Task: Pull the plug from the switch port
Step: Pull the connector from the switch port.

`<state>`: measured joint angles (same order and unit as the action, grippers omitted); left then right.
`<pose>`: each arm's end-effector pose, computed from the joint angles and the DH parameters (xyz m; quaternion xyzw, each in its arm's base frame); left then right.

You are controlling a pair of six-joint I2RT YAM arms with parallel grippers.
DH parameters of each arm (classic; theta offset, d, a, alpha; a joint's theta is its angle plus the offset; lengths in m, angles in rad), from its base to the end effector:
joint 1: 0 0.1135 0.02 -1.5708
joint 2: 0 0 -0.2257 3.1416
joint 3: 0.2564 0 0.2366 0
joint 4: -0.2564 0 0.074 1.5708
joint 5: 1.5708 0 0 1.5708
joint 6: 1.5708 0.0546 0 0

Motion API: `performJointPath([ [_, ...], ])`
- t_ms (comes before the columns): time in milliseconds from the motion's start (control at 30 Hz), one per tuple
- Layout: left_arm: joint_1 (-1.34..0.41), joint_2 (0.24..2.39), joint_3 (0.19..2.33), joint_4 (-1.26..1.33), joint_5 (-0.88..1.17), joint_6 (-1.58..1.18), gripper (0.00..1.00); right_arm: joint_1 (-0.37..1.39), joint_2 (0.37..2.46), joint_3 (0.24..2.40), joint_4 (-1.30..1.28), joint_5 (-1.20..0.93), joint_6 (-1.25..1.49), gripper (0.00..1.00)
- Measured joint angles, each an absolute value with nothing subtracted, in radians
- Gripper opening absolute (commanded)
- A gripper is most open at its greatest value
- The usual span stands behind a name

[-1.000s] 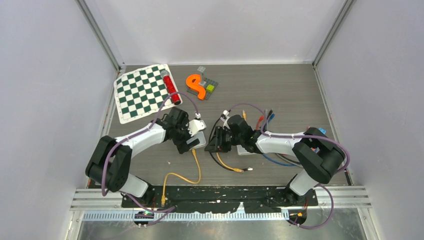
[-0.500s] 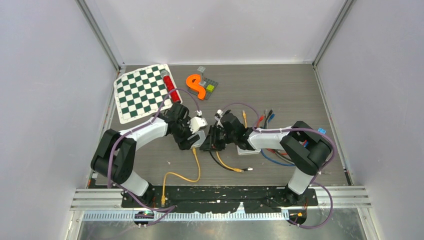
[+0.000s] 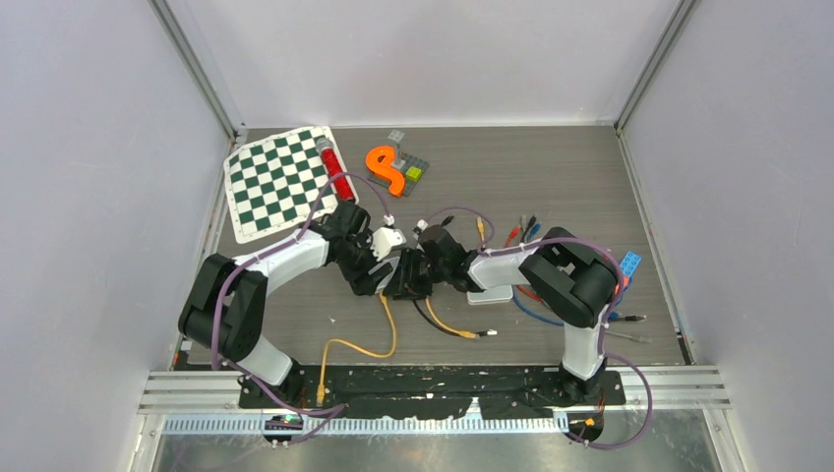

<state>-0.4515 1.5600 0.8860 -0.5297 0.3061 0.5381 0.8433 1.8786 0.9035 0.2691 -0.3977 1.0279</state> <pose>0.2439 -0.1366 0.1256 0.4859 0.8419 -0.1419 0.1867 0.2243 0.2837 0.0921 -0.0004 0.8939 0.4371 0.0994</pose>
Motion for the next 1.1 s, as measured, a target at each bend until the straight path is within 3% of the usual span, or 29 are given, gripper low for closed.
performJointPath([
  [400, -0.447, 1.549, 0.876, -0.528, 0.287, 0.504, 0.41, 0.858, 1.946, 0.929, 0.342, -0.398, 1.113, 0.42],
  [767, -0.445, 1.549, 0.876, -0.528, 0.275, 0.507, 0.39, 0.866, 1.972, 0.929, 0.389, -0.395, 1.177, 0.16],
  [867, -0.445, 1.549, 0.876, -0.528, 0.273, 0.508, 0.39, 0.866, 1.972, 0.926, 0.393, -0.395, 1.176, 0.2],
  [967, -0.446, 1.549, 0.876, -0.528, 0.273, 0.508, 0.38, 0.866, 1.972, 0.922, 0.399, -0.393, 1.176, 0.36],
  [1100, -0.447, 1.549, 0.876, -0.528, 0.273, 0.505, 0.38, 0.862, 1.972, 0.909, 0.422, -0.39, 1.192, 0.39],
])
